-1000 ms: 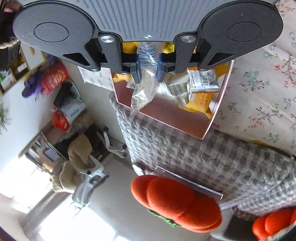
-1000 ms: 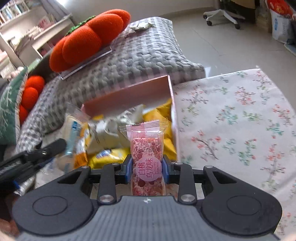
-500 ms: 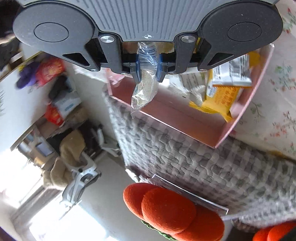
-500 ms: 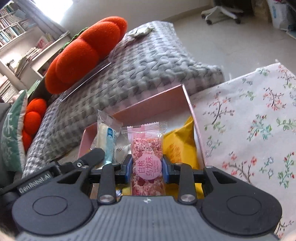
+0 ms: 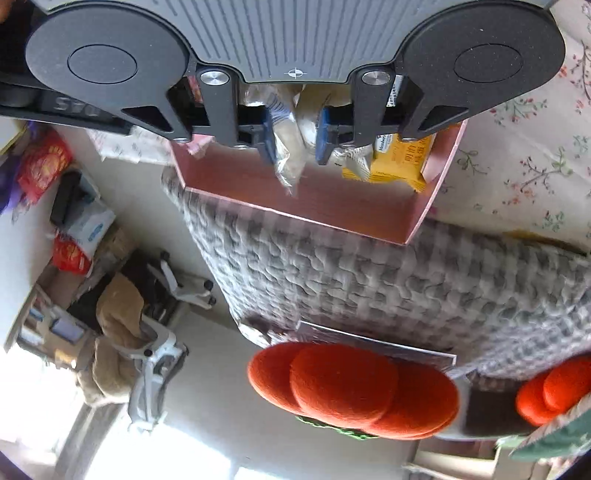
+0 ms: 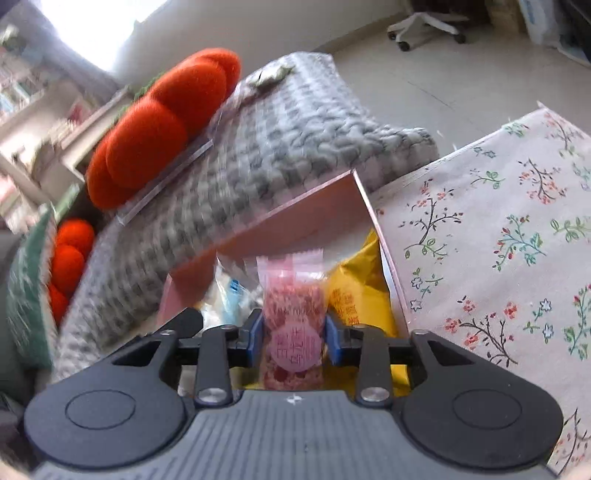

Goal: Organize snacks
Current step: 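Open both tools over the box and move back to the pile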

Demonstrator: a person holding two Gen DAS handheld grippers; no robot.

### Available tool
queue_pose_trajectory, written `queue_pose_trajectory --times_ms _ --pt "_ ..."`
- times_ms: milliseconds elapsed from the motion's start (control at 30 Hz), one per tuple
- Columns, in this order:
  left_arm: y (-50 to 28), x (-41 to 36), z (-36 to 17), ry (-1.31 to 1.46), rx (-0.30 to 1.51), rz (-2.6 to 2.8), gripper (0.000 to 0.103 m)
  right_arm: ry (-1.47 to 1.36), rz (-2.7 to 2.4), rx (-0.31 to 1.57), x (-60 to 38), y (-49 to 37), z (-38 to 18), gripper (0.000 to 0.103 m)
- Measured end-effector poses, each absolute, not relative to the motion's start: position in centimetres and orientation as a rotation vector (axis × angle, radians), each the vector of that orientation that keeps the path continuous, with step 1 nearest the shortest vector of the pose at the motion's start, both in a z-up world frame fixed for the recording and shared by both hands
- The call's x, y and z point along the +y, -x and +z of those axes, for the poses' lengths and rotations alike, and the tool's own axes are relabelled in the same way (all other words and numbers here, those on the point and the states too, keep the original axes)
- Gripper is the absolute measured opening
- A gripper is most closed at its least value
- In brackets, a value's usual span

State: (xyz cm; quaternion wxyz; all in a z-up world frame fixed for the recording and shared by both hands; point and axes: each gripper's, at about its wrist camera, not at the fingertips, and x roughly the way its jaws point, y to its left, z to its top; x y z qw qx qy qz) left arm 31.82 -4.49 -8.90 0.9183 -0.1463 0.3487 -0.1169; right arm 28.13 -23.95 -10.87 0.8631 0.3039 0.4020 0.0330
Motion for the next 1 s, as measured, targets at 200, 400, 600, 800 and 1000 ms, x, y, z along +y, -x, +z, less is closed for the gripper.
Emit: queue_pose_trajectory --times_ms 200,400,600,800,1000 --pt "-31.3 -3.5 -8.3 0.291 0.726 -0.195 0.028 -0.597 0.035 0.829 -24.5 -27.8 -9.9 0.027" --pt "-30.3 -3.1 -8.2 0.293 0.776 -0.174 0.028 -0.424 0.083 0.863 -21.7 -28.0 -11.0 0.020" --pt "-28.4 -1.9 -7.5 0.303 0.815 -0.154 0.028 -0.434 0.073 0.864 -21.5 -28.0 -10.5 0.021" --pt "-26.8 -0.1 -6.7 0.325 0.840 -0.147 0.035 -0.472 0.081 0.804 -23.4 -26.0 -7.7 0.025" --pt "-24.4 0.7 -6.8 0.340 0.895 -0.157 0.047 -0.363 0.113 0.912 -23.5 -23.7 -7.1 0.029"
